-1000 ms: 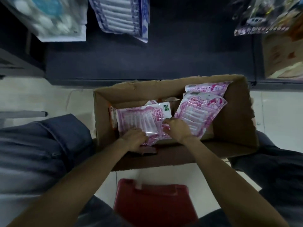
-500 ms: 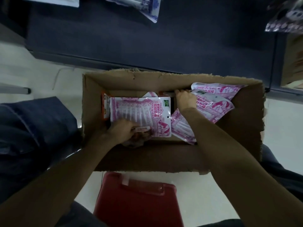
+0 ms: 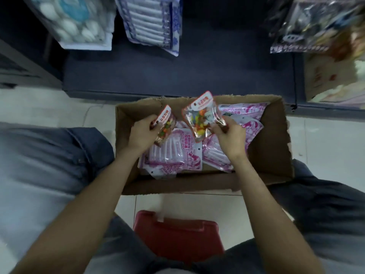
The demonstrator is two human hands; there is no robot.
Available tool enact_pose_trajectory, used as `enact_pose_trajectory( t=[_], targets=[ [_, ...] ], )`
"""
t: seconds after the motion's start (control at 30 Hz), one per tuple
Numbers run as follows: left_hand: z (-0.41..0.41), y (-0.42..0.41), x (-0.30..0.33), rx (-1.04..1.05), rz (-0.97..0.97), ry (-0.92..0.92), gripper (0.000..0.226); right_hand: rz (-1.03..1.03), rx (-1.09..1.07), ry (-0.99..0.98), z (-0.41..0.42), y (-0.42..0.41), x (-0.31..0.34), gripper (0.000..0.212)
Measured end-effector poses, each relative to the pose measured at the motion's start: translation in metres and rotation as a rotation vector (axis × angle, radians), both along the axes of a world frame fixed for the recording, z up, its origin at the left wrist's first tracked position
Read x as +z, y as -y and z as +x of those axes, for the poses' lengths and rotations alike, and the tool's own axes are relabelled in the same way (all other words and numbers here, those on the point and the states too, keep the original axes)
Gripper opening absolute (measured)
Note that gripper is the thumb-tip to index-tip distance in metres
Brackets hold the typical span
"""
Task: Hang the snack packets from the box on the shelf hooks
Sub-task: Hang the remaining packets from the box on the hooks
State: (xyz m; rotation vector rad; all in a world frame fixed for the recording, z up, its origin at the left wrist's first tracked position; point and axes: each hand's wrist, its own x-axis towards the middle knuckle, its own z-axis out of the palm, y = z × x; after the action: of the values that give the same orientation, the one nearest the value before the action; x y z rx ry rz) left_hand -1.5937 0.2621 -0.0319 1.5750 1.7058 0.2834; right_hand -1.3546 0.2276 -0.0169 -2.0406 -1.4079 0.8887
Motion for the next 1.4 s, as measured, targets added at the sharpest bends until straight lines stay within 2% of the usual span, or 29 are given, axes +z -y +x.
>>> enact_pose_trajectory(
  t=[0.1,0.17,0.23,0.33,0.5,0.6,0.73,0.77,0.93,1.03,1.13,1.27,1.4],
  targets=[
    [0.007,0.002,0.044,0.029,0.044,0.18,0.03,0.082,-0.157,-0.408,0.0,0.022,0.057,0.015],
    [0.016,0.007,0.076,0.047,0.057,0.313,0.026,0.147,-0.176,-0.605,0.002,0.036,0.088,0.029],
    [0.028,0.014,0.107,0.066,0.04,0.469,0.018,0.205,-0.137,-0.688,0.005,0.045,0.115,0.042],
    [0.047,0.018,0.146,0.059,0.068,0.662,0.013,0.303,-0.087,-0.631,0.011,0.05,0.15,0.056],
    [0.086,0.013,0.206,-0.05,0.244,0.682,0.022,0.441,-0.121,-0.559,0.029,0.05,0.191,0.067],
    [0.1,0.004,0.24,-0.115,0.373,0.642,0.014,0.467,-0.229,-0.497,0.047,0.04,0.21,0.065],
    [0.112,-0.026,0.281,-0.211,0.516,0.505,0.007,0.59,-0.26,-0.401,0.084,0.029,0.229,0.026],
    [0.116,-0.037,0.293,-0.248,0.568,0.453,0.007,0.618,-0.246,-0.397,0.092,0.026,0.238,0.022],
    [0.156,-0.083,0.35,-0.446,0.71,0.324,0.017,0.758,-0.246,-0.382,0.143,0.002,0.274,0.025],
    [0.19,-0.101,0.373,-0.469,0.809,0.273,0.019,0.878,-0.285,-0.355,0.172,-0.003,0.299,0.043],
    [0.233,-0.112,0.391,-0.476,0.895,0.29,0.009,0.942,-0.313,-0.316,0.198,-0.004,0.311,0.05],
    [0.3,-0.142,0.409,-0.532,0.893,0.334,0.005,0.957,-0.365,-0.241,0.235,-0.014,0.323,0.047],
    [0.343,-0.172,0.418,-0.484,0.919,0.388,0.007,1.021,-0.395,-0.265,0.263,-0.015,0.33,0.049]
  ],
)
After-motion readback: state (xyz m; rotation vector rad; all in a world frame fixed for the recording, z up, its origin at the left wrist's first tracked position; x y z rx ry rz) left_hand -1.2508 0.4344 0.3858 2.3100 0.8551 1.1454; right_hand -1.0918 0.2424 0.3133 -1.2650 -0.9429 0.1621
